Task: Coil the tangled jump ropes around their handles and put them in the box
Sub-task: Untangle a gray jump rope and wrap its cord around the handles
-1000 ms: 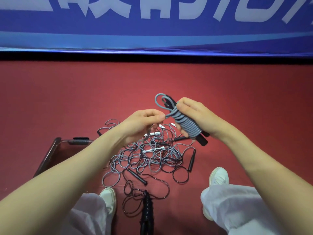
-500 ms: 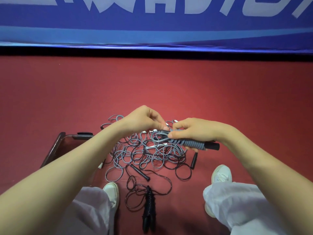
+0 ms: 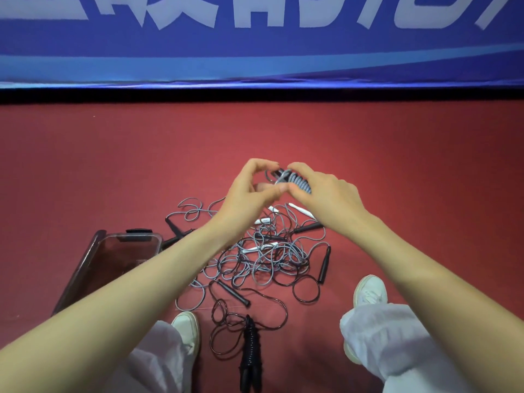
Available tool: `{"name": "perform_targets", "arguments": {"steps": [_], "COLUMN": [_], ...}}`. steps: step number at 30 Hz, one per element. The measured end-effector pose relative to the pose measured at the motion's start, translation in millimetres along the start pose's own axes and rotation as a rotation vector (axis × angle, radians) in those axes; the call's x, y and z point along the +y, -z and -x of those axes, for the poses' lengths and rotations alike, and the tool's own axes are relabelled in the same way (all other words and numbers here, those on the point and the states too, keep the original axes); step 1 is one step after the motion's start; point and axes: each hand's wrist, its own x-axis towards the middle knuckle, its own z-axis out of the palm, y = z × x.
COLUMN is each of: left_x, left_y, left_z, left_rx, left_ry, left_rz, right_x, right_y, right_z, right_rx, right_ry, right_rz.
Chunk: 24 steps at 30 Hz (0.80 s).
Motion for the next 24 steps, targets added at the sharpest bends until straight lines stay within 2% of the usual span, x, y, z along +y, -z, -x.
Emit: {"name": "perform_targets", "arguments": {"steps": [3, 5, 7, 10, 13, 16, 18, 21, 24], "left_x": [2.8, 3.7, 3.2, -2.7, -6.2, -3.7, -0.9, -0.6, 1.6], "left_y": [-1.0, 3.1, 5.6, 5.6, 8.0, 16.9, 28.4, 38.2, 33.9], "left_z": [-4.9, -7.6, -7.8, -4.6, -4.4, -8.5, -11.4, -11.1, -12.6], "left_rx": [0.099, 0.117, 0.031, -0.124, -0.184, -0.208, -0.215, -0.233, -0.223], "left_ry": [0.173, 0.254, 0.332, 0.422, 0.454, 0.473, 0.444, 0.392, 0.419], "left_rz": [0.364, 0.452, 0.459, 0.476, 0.492, 0.424, 0.31, 0.116, 0.151], "right_x": [-1.9, -5.4, -5.6, 3.0, 9.3, 8.3, 11.1, 13.2, 12.6], "right_y": [-0.5, -1.5, -0.9, 10.0, 18.4, 19.3, 20.0, 16.8, 15.1], "right_z": [-1.0, -0.9, -3.1, -8.4, -5.2, -0.6, 1.7, 5.4, 7.3], "right_rx": [0.07, 0.084, 0.129, 0.18, 0.016, -0.112, -0.235, -0.519, -0.638], "right_ry": [0.004, -0.014, -0.035, -0.06, 0.014, 0.084, 0.118, 0.149, 0.159], "right_rz": [-0.149, -0.23, -0.382, -0.799, -1.092, -1.201, -1.223, -1.179, -1.165]}}
